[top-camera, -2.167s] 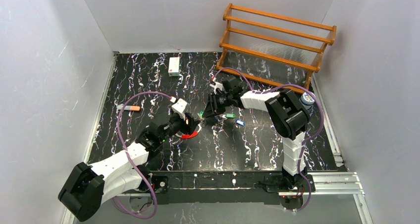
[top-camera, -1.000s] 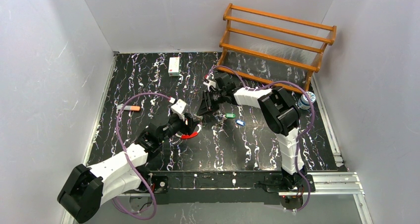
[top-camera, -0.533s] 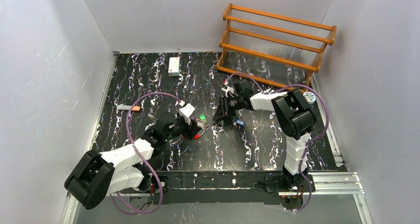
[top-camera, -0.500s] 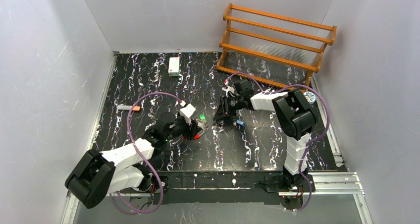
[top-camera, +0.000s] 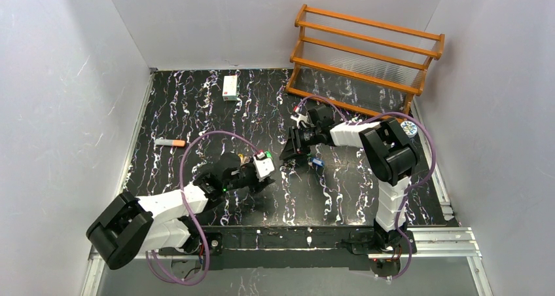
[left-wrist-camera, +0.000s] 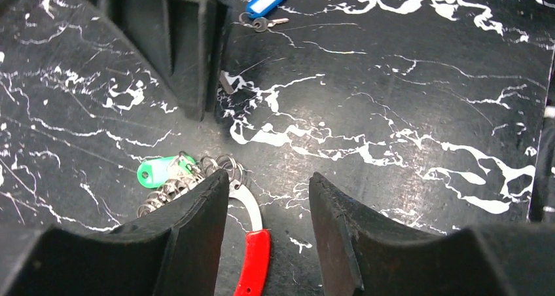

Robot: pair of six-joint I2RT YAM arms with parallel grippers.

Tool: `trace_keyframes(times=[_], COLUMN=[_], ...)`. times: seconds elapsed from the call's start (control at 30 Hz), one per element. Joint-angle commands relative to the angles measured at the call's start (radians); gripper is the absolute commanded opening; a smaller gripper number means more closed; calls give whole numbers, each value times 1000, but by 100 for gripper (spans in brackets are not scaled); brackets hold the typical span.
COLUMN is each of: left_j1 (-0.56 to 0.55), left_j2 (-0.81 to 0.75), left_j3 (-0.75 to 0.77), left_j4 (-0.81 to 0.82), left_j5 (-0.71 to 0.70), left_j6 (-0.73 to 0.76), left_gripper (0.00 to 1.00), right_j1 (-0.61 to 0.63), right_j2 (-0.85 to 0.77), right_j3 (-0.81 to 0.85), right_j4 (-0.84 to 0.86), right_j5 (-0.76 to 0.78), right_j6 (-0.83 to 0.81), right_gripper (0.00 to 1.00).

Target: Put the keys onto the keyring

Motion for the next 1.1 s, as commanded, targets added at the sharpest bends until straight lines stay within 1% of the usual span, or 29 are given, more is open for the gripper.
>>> trace_keyframes(times=[0.0,0.17,0.33,0.5,0.77,0.83,0.93,1.0,1.07], left_j1=[-40,-72,-86,-97,-106,-107,-110,-111,-113], left_j2=[-6,-30,-79,-108,-102,-98,-99,-102,-106], left_j3=[-20,-42,-68,-88,-98,-100,-101,-103,-105], left_j4=[15,15,16,16,18,18,18,18,18], left_j5=[-7,-57,-109,-148,-155,-157,-161,-170,-179], left_j6=[144,198,217,210,198,199,200,200,200], left_gripper=[46,45,45,45,42,42,42,42,42], right_j1=[25,52,62,71,74,75,74,73,73], right_j2=[28,67,91,118,132,120,88,59,43], right_j3=[9,56,91,142,177,179,180,154,121], right_j4=[39,29,29,55,111,92,1,-36,-36], right_j5=[-44,-39,-40,-71,-114,-95,-17,31,48], right_j6=[12,27,44,76,134,113,42,10,6], right_gripper=[38,38,37,37,35,35,37,40,43])
